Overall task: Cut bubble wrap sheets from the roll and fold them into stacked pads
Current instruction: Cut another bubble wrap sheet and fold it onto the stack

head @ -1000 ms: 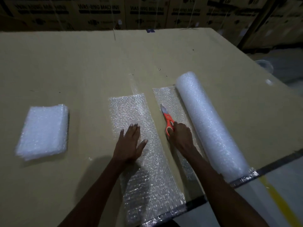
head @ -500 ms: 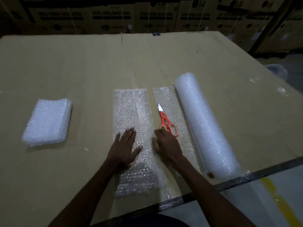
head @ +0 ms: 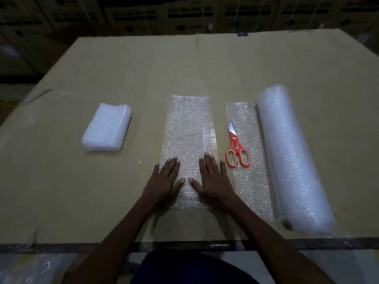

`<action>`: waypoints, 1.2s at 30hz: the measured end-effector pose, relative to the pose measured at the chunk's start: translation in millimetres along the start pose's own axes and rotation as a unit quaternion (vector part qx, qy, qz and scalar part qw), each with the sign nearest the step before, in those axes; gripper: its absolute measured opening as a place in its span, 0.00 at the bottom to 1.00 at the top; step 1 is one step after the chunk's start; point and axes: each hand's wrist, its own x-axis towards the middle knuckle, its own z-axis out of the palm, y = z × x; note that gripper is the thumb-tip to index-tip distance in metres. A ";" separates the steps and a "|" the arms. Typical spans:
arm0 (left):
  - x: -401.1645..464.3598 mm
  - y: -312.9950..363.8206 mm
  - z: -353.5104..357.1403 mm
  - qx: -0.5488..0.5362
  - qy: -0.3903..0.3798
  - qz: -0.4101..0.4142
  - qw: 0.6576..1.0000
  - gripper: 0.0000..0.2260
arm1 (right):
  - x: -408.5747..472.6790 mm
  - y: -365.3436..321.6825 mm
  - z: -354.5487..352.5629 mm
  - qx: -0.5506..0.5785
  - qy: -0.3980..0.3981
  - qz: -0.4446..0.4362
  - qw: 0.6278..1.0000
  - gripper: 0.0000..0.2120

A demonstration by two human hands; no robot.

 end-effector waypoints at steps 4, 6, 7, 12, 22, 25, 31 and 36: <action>-0.7 -13.4 -0.9 0.000 0.004 -0.002 1.000 0.35 | 6.8 -10.4 -1.6 -0.003 -0.009 0.007 1.000 0.42; 1.3 -19.2 -1.3 -0.015 0.013 0.001 1.000 0.39 | 10.0 -11.9 -2.5 0.001 -0.007 0.012 1.000 0.42; 1.8 -22.2 -1.6 -0.023 0.018 0.004 1.000 0.41 | 11.2 -12.8 -2.7 0.004 -0.009 0.016 1.000 0.42; -0.7 -29.2 -6.0 -0.053 0.026 0.029 0.998 0.41 | 10.6 -15.3 -5.4 0.025 -0.014 0.028 0.999 0.42; -10.3 -52.9 -7.3 -0.035 0.124 0.175 0.976 0.32 | -14.1 -17.1 -35.7 0.158 0.195 0.016 0.968 0.28; -16.0 -58.3 3.8 -0.039 0.172 0.264 0.948 0.26 | -33.7 -20.1 -32.0 0.157 0.164 -0.041 0.973 0.21; -21.5 -54.6 4.4 -0.134 0.184 0.231 0.946 0.20 | -43.4 -17.8 -22.6 0.077 0.077 -0.107 0.988 0.18; -31.7 -46.1 -24.1 -0.226 0.072 0.148 0.960 0.30 | -33.5 -21.0 -38.0 0.118 0.102 -0.084 0.984 0.11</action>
